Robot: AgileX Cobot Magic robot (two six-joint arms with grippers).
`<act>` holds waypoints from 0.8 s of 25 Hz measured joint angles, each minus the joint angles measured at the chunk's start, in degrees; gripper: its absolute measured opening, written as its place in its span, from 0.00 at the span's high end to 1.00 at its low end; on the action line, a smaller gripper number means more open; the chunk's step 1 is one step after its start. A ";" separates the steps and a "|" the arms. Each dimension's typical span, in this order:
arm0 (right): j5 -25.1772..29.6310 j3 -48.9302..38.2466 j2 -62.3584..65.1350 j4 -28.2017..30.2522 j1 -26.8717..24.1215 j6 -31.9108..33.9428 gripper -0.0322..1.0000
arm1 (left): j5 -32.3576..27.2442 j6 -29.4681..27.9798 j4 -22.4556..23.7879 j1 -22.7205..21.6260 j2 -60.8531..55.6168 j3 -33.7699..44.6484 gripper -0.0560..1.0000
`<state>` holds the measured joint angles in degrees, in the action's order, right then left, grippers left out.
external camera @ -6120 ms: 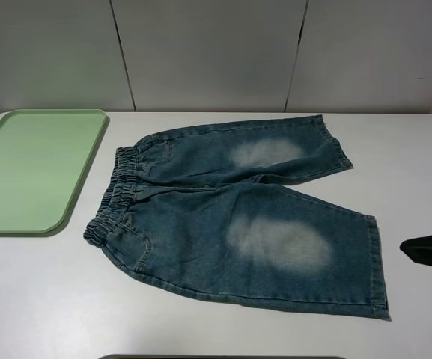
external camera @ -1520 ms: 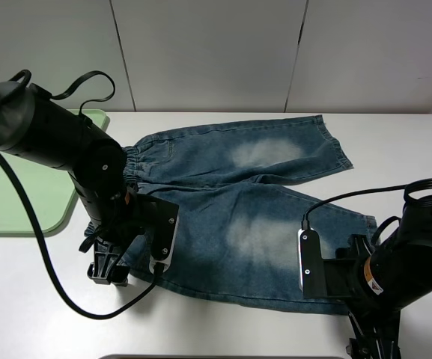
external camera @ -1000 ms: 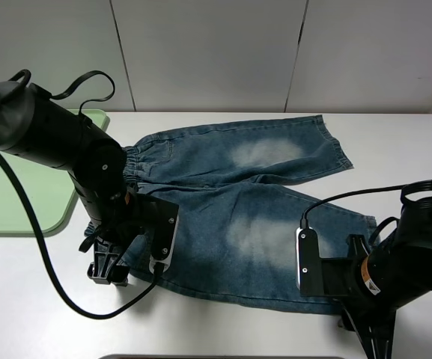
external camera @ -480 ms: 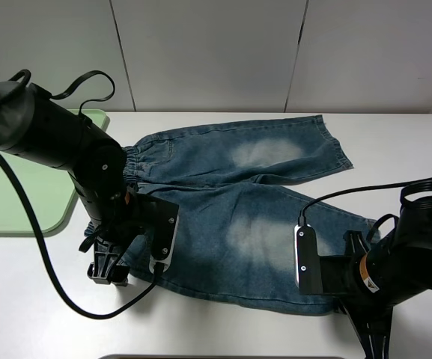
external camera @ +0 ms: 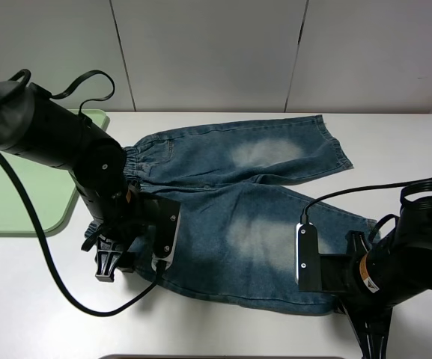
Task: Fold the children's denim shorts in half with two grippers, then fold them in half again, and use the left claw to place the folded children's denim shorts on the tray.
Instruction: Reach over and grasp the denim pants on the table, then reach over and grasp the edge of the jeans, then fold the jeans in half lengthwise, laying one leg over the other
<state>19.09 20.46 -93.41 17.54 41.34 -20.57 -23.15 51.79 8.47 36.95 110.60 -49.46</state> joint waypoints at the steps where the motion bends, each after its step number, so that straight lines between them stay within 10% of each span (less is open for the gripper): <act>1: 0.00 0.00 0.00 0.00 0.00 0.00 1.00 | 0.56 -0.05 0.11 0.00 0.06 -0.04 0.46; 7: -0.05 0.00 0.00 -0.27 0.00 0.06 1.00 | 2.79 -0.05 1.56 -0.13 0.18 -0.10 0.88; 20: 2.34 -0.06 1.66 -1.67 0.00 7.80 1.00 | 3.85 -2.31 0.09 -0.13 0.18 -0.10 0.90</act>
<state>21.43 20.40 -91.75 15.87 41.34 -12.77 -19.30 49.48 8.56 36.82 110.78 -49.57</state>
